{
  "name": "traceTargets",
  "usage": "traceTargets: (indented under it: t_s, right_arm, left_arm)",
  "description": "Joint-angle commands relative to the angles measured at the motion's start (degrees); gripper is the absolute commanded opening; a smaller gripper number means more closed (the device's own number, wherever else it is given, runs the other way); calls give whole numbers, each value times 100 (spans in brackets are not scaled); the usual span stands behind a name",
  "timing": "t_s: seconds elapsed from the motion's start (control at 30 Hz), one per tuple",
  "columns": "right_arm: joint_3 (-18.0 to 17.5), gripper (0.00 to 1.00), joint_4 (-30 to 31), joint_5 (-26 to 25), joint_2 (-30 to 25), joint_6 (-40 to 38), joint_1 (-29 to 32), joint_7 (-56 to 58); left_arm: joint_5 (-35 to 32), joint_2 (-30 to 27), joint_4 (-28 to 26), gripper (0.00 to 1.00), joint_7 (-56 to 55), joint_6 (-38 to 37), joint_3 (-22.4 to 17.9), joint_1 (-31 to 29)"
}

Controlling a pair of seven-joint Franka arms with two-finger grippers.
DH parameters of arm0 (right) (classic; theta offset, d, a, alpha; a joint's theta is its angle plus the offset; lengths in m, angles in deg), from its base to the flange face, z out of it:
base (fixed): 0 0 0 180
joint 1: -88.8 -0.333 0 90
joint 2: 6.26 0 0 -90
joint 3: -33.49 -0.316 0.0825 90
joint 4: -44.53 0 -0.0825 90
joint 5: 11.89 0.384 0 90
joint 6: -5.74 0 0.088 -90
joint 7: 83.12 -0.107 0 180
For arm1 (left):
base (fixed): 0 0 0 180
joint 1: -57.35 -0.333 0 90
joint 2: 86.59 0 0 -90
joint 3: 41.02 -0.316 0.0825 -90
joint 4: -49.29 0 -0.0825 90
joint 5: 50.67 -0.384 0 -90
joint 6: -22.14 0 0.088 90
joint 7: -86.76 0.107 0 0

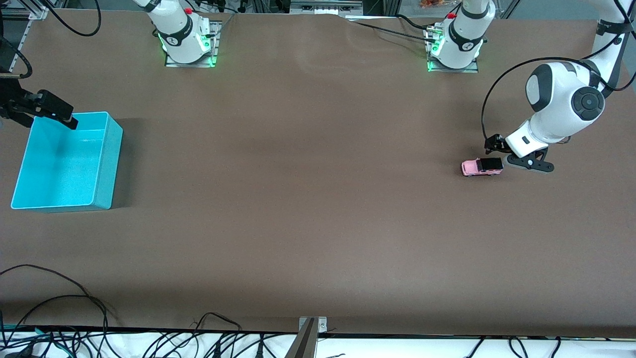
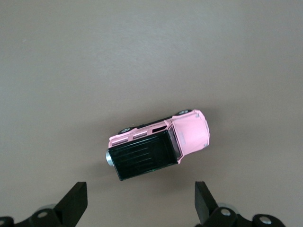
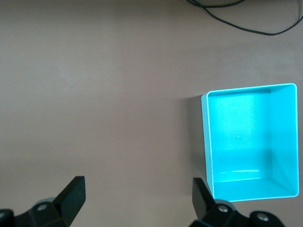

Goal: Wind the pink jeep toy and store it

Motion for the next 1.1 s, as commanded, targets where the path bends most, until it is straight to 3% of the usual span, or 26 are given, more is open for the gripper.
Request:
traceTargets:
  t_s: [0.0, 0.2, 0.47, 0.5, 1.07]
  right_arm:
    - [-3, 100, -156, 59, 53, -40, 17, 67]
    - [-3, 100, -147, 59, 53, -40, 8, 58]
    - [-3, 100, -156, 59, 53, -40, 17, 58]
    - [-3, 100, -156, 59, 53, -40, 17, 67]
    - [-3, 100, -156, 59, 53, -40, 17, 67]
  left_arm:
    - [92, 64, -69, 100, 1279, 165, 17, -107]
    - [92, 195, -78, 100, 2510, 165, 17, -107]
    - [13, 363, -403, 99, 3293, 533, 26, -45]
    - [13, 397, -412, 100, 3955, 734, 34, -36]
    - [4, 573, -403, 100, 4902, 1333, 26, -10]
